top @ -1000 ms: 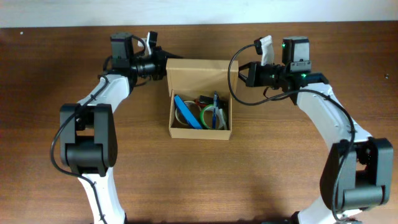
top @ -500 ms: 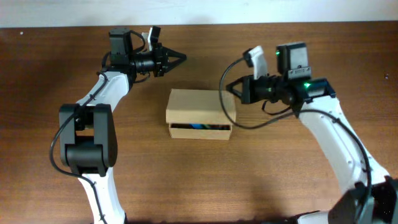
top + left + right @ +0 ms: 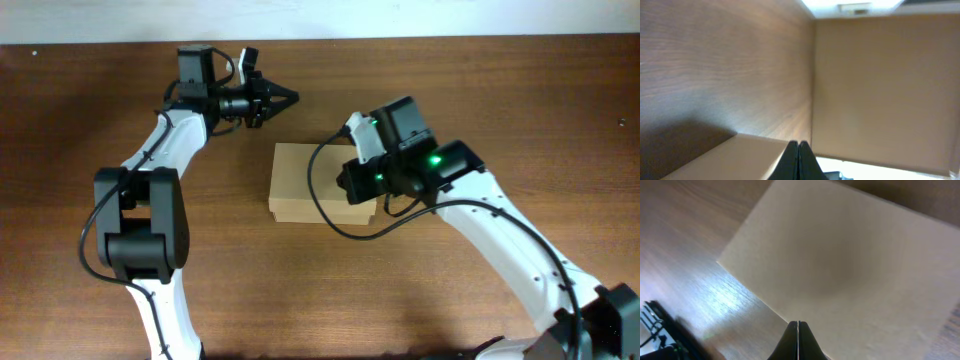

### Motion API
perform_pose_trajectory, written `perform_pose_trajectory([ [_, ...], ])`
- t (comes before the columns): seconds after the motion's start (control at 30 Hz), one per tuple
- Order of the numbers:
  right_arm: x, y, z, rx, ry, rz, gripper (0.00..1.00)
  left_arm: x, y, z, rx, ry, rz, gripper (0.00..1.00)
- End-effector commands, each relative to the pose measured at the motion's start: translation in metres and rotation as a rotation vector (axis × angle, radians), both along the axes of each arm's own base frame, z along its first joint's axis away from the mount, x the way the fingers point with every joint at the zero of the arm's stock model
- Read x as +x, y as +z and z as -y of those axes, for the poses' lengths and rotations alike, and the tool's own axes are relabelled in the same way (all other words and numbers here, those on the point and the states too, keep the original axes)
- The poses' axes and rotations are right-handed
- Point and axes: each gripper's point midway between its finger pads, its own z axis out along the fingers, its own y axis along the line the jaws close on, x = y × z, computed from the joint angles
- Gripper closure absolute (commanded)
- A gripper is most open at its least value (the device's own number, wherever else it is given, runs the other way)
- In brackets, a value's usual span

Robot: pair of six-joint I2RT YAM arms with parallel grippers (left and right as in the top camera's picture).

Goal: Pack container

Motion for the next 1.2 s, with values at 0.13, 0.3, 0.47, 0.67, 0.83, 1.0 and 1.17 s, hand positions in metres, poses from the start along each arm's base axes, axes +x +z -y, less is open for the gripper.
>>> perform_pose_trajectory([
  [0.13,0.0,-0.034,-0.013,-0.085,-0.026,-0.067,0.96,0.003,-0.006,-0.03,0.537,0.066,0.029,0.98],
  [0.3,-0.002,-0.053,-0.009,-0.138,-0.054,-0.115,0.96,0.003,0.008,-0.044,0.672,0.096,0.027,0.98],
  [0.47,-0.009,-0.072,-0.007,-0.189,-0.049,-0.17,0.96,-0.002,0.015,-0.049,0.707,0.096,0.01,0.98],
  [0.67,-0.016,-0.093,-0.003,-0.277,-0.049,-0.199,0.97,-0.024,-0.002,-0.061,0.822,0.061,-0.074,0.98],
  [0.83,-0.024,-0.104,0.0,-0.323,-0.038,-0.232,0.96,-0.036,-0.008,-0.065,0.89,0.039,-0.109,0.98],
  [1.0,-0.024,-0.083,-0.016,-0.242,0.028,-0.205,0.94,-0.038,-0.002,-0.066,0.889,0.041,-0.1,0.98],
  [1.17,-0.011,-0.036,-0.039,-0.137,0.118,-0.103,0.34,-0.04,0.017,-0.067,0.883,0.056,-0.057,0.63],
])
